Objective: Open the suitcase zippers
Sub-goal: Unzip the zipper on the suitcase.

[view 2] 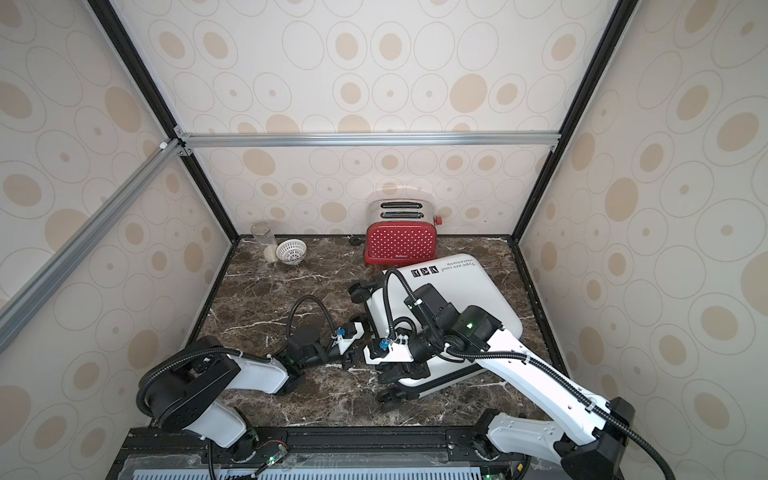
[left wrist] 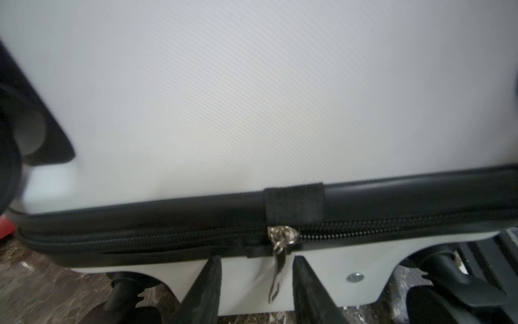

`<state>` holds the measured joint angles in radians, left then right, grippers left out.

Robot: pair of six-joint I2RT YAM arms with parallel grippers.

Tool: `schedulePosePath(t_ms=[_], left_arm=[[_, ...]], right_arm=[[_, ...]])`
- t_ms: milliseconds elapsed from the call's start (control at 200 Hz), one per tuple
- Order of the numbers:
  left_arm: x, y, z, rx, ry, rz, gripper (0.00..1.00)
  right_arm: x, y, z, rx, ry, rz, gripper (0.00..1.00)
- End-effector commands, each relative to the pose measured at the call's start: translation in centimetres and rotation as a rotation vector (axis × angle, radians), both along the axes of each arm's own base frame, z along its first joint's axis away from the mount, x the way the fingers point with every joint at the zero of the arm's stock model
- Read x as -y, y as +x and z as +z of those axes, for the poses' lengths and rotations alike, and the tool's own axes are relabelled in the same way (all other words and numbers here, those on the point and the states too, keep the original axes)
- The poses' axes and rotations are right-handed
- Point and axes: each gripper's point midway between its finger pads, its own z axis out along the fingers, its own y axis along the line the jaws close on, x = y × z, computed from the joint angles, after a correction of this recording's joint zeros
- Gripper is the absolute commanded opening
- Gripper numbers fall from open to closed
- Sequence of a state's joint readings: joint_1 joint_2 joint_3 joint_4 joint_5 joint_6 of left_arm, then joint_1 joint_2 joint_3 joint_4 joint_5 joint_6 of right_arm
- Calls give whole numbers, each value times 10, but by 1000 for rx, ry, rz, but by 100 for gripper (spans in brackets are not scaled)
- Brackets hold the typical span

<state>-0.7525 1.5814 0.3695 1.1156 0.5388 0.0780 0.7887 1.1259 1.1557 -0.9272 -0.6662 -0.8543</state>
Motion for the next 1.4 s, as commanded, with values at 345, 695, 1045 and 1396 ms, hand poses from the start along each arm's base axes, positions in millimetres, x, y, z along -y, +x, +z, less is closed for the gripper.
schedulePosePath(t_ms=[345, 695, 1045, 1396], left_arm=[[18, -13, 16, 10, -59, -72, 16], [7, -9, 21, -21, -87, 19, 0], [-27, 50, 15, 12, 26, 285, 0], [-61, 104, 29, 54, 65, 388, 0]], right_arm=[[-16, 3, 46, 75, 170, 49, 0], [-14, 5, 39, 75, 150, 36, 0], [-3, -18, 42, -1, 145, 71, 0], [10, -35, 39, -56, 122, 77, 0]])
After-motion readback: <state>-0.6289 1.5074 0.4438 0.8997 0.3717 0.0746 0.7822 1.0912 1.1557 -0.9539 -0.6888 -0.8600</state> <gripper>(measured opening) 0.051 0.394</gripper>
